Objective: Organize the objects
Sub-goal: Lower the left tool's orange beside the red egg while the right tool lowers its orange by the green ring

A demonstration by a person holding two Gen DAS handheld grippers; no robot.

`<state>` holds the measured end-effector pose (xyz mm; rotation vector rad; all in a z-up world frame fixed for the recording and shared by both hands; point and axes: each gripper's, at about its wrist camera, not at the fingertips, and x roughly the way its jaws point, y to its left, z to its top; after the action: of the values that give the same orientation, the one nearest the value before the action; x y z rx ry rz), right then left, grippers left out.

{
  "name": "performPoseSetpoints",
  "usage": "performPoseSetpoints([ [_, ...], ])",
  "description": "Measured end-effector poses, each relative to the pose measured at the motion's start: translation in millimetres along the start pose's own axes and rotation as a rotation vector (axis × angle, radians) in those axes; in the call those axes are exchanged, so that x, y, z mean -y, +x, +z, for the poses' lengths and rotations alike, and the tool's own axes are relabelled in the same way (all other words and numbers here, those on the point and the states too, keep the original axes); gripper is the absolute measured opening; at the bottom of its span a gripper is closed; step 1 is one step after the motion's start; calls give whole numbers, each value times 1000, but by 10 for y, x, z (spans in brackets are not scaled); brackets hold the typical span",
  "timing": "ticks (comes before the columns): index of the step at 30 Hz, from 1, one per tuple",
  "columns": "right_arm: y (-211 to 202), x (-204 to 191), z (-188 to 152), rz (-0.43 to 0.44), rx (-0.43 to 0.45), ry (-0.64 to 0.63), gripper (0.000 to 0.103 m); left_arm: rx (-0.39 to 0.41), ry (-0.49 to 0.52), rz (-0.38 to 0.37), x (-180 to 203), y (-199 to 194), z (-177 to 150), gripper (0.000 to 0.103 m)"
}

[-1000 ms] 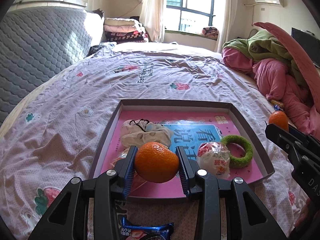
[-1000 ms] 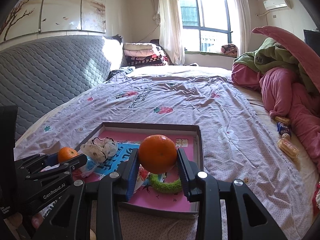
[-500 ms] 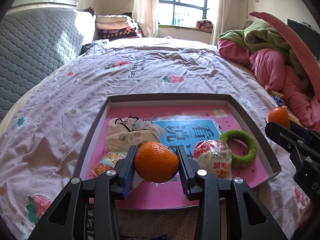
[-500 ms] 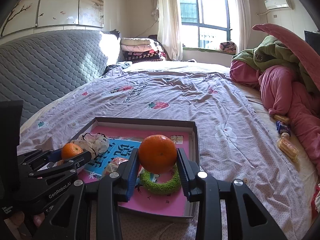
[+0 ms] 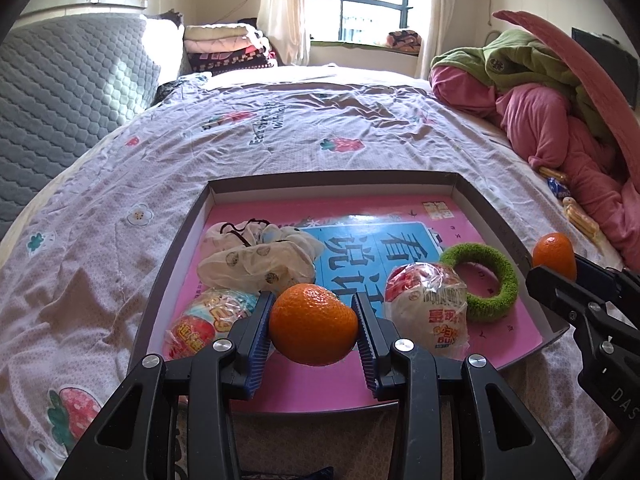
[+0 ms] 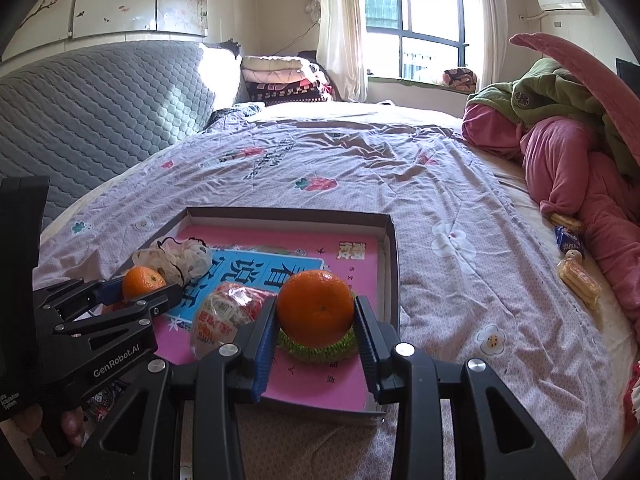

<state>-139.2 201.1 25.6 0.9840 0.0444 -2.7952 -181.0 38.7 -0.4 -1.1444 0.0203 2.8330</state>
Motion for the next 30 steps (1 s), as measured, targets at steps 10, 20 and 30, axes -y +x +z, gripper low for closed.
performPoseSetpoints([
  [10,106,27,-112,20,-76,4,37,-21,21,-5,37,32,-40,40],
  [20,173,-4,-176,41,-115,4,37,-50,29,-6,73,103,-69,40],
  [30,247,-12,-198,42,-131,12,37,-69,31,-6,113,179,-90,40],
])
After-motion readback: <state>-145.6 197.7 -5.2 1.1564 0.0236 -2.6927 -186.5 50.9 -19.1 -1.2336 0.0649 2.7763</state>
